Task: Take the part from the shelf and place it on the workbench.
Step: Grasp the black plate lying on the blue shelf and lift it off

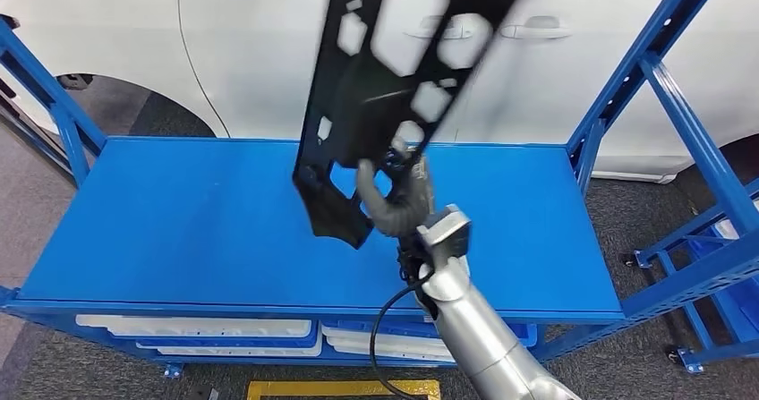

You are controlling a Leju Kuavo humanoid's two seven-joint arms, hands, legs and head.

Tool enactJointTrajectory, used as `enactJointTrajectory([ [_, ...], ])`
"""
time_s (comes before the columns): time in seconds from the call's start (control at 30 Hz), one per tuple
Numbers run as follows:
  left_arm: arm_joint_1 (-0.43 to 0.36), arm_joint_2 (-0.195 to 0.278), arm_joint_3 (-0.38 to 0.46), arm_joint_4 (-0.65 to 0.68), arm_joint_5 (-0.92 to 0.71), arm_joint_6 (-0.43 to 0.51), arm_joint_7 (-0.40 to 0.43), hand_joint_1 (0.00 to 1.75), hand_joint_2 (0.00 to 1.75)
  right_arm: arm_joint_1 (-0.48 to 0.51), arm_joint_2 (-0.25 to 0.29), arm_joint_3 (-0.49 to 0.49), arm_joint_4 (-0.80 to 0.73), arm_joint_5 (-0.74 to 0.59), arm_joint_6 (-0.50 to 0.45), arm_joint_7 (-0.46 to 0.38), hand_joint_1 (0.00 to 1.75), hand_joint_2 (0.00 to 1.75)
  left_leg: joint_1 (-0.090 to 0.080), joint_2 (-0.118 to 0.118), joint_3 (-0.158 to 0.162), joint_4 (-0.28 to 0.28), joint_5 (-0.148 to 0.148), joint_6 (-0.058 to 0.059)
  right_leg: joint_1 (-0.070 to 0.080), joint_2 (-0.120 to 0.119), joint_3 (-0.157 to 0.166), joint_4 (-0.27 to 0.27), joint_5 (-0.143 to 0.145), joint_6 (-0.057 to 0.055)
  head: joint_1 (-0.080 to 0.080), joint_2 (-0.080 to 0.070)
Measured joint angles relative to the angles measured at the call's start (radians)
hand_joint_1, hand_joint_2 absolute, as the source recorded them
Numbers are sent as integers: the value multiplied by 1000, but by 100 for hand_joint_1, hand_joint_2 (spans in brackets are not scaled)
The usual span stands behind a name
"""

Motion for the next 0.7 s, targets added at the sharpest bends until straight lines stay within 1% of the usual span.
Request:
enactJointTrajectory([
  [0.03, 1, 1, 2, 0, 2, -5, -5, 0, 0, 24, -14, -10, -66, -66, 75, -8, 175, 175, -2, 0, 3, 3, -5, -4, 2, -1, 35, -75, 31, -4, 0, 0],
  [0.07, 1, 2, 3, 0, 3, -9, -7, 0, 0, 48, -27, -15, -124, -113, 156, -18, 175, 175, -5, 1, 5, 5, -9, -8, 3, -1, 62, -132, 52, -8, 0, 0],
  [0.1, 1, 4, 3, 0, 4, -12, -9, 0, 0, 71, -39, -18, -175, -143, 235, -26, 175, 175, -7, 2, 6, 6, -13, -13, 4, -1, 76, -163, 59, -13, 0, 0],
  [0.17, 0, 7, 6, 0, 6, -13, -11, 0, 0, 119, -55, -18, -255, -159, 349, -29, 175, 175, -9, 4, 9, 5, -17, -23, 6, 1, 80, -170, 56, -23, 0, 0],
  [0.2, 0, 9, 8, 0, 7, -11, -9, 0, 0, 139, -60, -16, -286, -152, 386, -29, 175, 175, -8, 5, 11, 6, -21, -28, 5, 1, 82, -172, 56, -29, 0, 0],
  [0.23, 0, 11, 10, 0, 6, -8, -5, 0, 0, 155, -64, -13, -313, -139, 413, -29, 175, 175, -7, 5, 9, 17, -33, -33, 3, 0, 84, -174, 57, -35, 0, 0],
  [0.27, 1, 12, 12, 0, 4, -5, 2, 0, 0, 166, -66, -8, -337, -121, 432, -29, 175, 175, -6, 6, -2, 45, -55, -38, 1, -2, 86, -176, 59, -41, 0, 0],
  [0.3, 1, 14, 14, 0, 0, -1, 10, 0, 0, 173, -68, -1, -357, -100, 443, -29, 175, 175, -6, 7, -21, 94, -88, -42, 0, -4, 86, -178, 61, -45, 0, 0],
  [0.37, 3, 16, 16, 0, -6, 7, 24, 0, 0, 185, -71, 18, -384, -62, 443, -29, 175, 175, -5, 7, -76, 228, -159, -47, 2, -5, 83, -177, 63, -49, 0, 0],
  [0.4, 5, 17, 17, 0, -9, 11, 30, 0, 0, 190, -73, 29, -393, -45, 435, -29, 175, 175, -4, 7, -96, 277, -177, -48, 4, -5, 81, -176, 64, -50, 0, 0],
  [0.43, 7, 19, 18, 0, -10, 15, 34, 0, 0, 196, -76, 40, -401, -28, 424, -29, 175, 175, -5, 7, -97, 291, -175, -47, 6, -5, 79, -175, 65, -50, 0, 0],
  [0.47, 10, 21, 19, 0, -10, 18, 37, 0, 0, 201, -80, 50, -408, -14, 413, -29, 175, 175, -5, 7, -79, 262, -155, -44, 7, -5, 77, -173, 66, -50, 0, 0],
  [0.5, 11, 23, 20, 0, -10, 21, 38, 0, 0, 204, -84, 58, -417, -4, 404, -29, 175, 175, -6, 7, -41, 197, -122, -39, 8, -4, 76, -171, 66, -50, 0, 0],
  [0.53, 12, 26, 20, 0, -10, 23, 39, 0, 0, 208, -87, 65, -426, 4, 398, -29, 175, 175, -7, 7, 1, 118, -93, -33, 9, -4, 76, -170, 68, -48, 0, 0],
  [0.57, 13, 29, 21, 0, -10, 25, 40, 0, 0, 211, -91, 70, -437, 13, 393, -29, 175, 175, -10, 7, 34, 55, -70, -27, 10, -5, 76, -169, 70, -45, 0, 0],
  [0.6, 14, 31, 23, 0, -9, 26, 40, 0, 0, 214, -94, 74, -447, 24, 388, -29, 175, 175, -14, 7, 54, 14, -57, -22, 11, -5, 75, -169, 73, -40, 0, 0],
  [0.63, 16, 33, 24, 0, -8, 26, 40, 0, 0, 218, -98, 78, -457, 37, 382, -29, 175, 175, -17, 7, 59, -1, -53, -18, 10, -5, 74, -170, 77, -34, 0, 0],
  [0.67, 19, 34, 26, 0, -8, 27, 40, 0, 0, 222, -102, 81, -466, 50, 375, -29, 175, 175, -20, 7, 57, -1, -47, -15, 10, -5, 74, -172, 81, -28, 0, 0],
  [0.7, 22, 34, 28, 0, -7, 27, 40, 0, 0, 227, -106, 85, -473, 61, 369, -29, 175, 175, -18, 8, 55, -5, -40, -10, 10, -5, 72, -172, 84, -22, 0, 0],
])
